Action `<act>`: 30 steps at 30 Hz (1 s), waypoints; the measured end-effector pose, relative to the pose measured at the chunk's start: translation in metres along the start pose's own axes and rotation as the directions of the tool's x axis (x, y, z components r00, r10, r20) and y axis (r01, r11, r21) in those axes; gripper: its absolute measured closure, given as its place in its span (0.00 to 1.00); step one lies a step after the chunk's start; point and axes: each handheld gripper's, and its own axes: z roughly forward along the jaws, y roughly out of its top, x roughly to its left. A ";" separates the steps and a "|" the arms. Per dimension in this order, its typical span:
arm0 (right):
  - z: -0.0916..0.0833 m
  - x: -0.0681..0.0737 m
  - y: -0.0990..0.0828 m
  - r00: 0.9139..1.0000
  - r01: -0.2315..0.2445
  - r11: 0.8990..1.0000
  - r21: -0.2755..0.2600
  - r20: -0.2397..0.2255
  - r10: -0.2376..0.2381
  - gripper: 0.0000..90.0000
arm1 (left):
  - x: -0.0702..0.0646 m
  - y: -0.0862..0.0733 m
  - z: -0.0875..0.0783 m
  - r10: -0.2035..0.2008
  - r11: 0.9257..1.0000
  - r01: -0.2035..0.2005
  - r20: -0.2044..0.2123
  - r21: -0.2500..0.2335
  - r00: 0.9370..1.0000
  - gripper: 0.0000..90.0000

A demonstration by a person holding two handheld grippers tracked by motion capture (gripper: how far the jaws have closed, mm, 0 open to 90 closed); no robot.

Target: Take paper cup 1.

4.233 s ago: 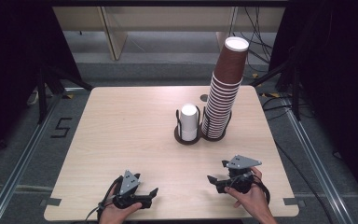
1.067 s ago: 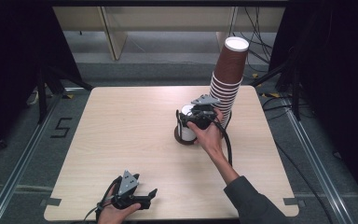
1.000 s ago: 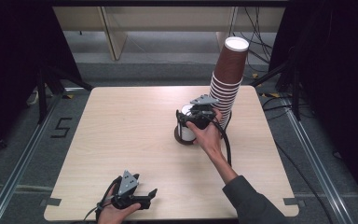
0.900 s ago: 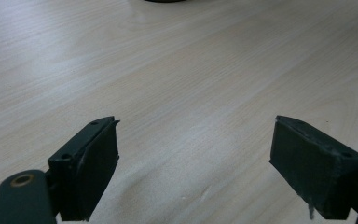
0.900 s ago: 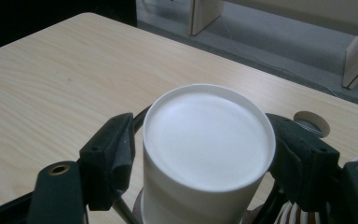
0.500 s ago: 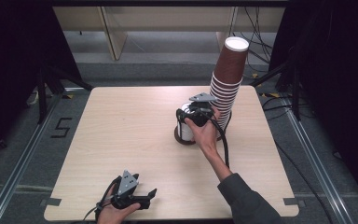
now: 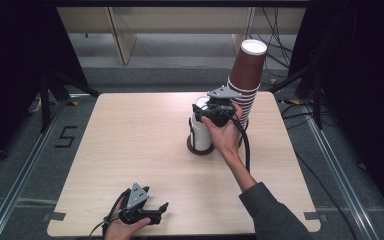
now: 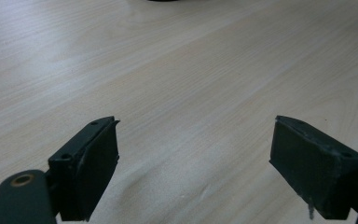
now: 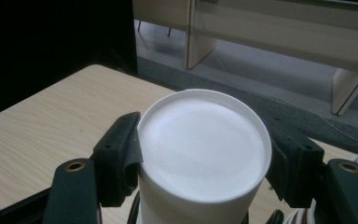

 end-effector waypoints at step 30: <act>-0.076 0.035 -0.032 0.965 0.117 0.992 -0.037 -0.232 -0.122 0.39 | 0.003 0.000 0.001 -0.008 1.000 0.008 -0.005 -0.011 1.000 0.16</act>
